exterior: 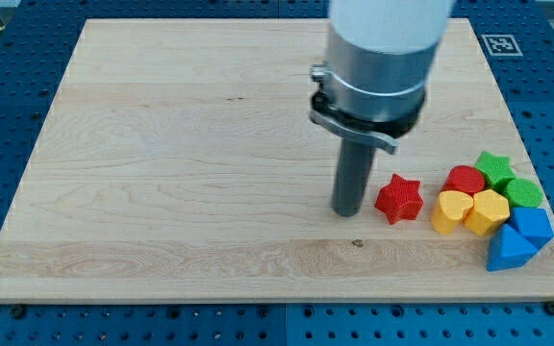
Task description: Slide the red star closer to the yellow heart
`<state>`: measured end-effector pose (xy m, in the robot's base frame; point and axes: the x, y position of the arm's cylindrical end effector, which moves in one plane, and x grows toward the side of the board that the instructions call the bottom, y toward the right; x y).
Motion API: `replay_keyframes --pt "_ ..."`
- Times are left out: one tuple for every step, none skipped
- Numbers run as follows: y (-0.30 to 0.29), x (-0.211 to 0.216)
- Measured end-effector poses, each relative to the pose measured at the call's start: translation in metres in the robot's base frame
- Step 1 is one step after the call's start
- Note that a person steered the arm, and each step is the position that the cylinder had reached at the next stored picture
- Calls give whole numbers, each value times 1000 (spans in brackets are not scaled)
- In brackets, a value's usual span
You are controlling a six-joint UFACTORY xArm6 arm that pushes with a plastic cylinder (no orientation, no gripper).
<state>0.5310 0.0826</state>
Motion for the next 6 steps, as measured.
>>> replay_keyframes --pt "19 0" --pt "19 0" --pt "24 0" --pt "35 0" --pt "42 0" --pt "24 -4"
